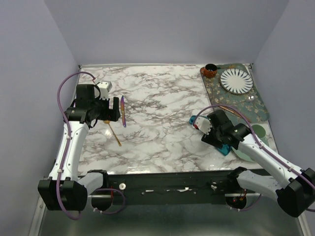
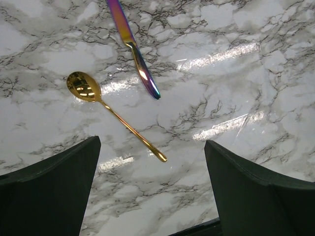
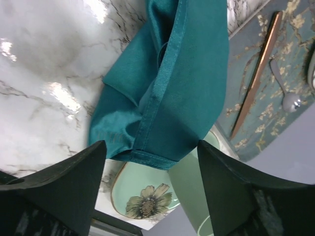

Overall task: Fold the napkin into a case and place the utensils inside
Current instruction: Pick up the crumpled napkin from the center of the board.

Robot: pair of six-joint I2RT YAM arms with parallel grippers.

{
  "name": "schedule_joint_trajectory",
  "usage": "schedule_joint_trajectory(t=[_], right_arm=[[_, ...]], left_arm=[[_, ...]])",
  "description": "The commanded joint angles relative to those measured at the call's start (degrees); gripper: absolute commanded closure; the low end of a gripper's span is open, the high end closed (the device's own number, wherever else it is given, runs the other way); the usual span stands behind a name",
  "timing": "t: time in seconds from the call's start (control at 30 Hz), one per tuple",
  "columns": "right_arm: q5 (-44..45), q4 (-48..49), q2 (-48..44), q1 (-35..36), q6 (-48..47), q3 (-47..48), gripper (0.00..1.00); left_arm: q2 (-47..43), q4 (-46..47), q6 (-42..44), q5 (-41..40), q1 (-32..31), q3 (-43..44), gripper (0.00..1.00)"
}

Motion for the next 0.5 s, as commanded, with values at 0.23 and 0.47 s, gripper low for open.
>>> schedule_joint_trajectory(t=[0.23, 0.47], right_arm=[[7.0, 5.1, -1.0, 0.7, -1.0, 2.0, 0.36], [6.0, 5.2, -0.5, 0.7, -1.5, 3.7, 0.99]], left_arm=[[1.8, 1.2, -0.2, -0.5, -0.2, 0.4, 0.01], [2.6, 2.0, -0.1, -0.9, -0.2, 1.3, 0.01]])
